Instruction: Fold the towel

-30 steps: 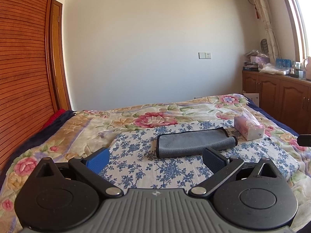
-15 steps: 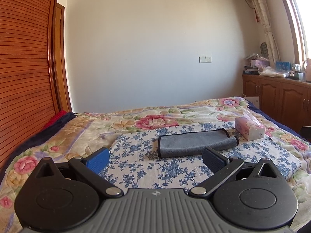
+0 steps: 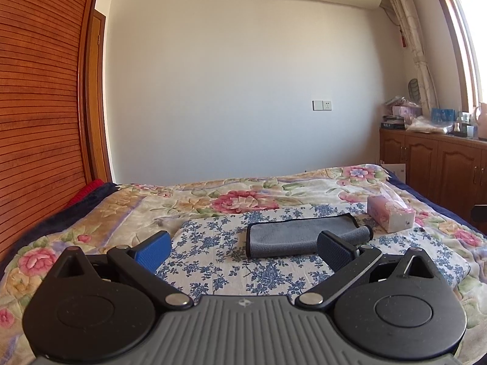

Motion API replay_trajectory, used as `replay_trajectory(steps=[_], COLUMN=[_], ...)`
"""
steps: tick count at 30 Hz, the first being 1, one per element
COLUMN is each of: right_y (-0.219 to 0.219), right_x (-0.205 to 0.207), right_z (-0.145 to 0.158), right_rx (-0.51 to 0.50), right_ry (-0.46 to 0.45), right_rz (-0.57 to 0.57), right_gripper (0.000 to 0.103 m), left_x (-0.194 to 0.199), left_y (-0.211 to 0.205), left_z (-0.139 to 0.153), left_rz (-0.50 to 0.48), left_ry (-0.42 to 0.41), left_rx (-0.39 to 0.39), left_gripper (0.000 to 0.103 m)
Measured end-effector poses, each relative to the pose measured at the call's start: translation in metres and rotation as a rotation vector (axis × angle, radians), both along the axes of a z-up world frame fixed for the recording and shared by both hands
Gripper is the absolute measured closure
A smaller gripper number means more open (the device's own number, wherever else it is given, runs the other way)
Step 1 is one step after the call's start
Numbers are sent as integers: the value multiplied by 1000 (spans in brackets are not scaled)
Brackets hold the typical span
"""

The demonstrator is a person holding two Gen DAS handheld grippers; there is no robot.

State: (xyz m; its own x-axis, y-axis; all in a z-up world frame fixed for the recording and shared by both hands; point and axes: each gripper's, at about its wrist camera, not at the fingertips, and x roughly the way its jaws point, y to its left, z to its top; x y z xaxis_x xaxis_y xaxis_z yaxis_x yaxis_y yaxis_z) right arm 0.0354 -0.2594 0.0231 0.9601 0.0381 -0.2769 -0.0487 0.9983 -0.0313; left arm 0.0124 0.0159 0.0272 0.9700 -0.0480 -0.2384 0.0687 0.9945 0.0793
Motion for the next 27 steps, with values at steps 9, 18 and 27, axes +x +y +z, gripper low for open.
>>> replay_trajectory(steps=[9,18,27], right_y=[-1,-2,-2], right_x=[0,-1,-1], right_z=[-2,-2,-2], right_rx=[-4,7,9], right_ry=[-6,-6,-6], right_rz=[-15,-25,-26], right_gripper=[0,0,0], left_x=[-1,-1,-1], left_y=[-1,-1,-1], left_z=[-4,-5,-5], left_rz=[-3,-3,0], left_ry=[-3,-3,-2], left_rx=[8,10,13], left_gripper=[0,0,0])
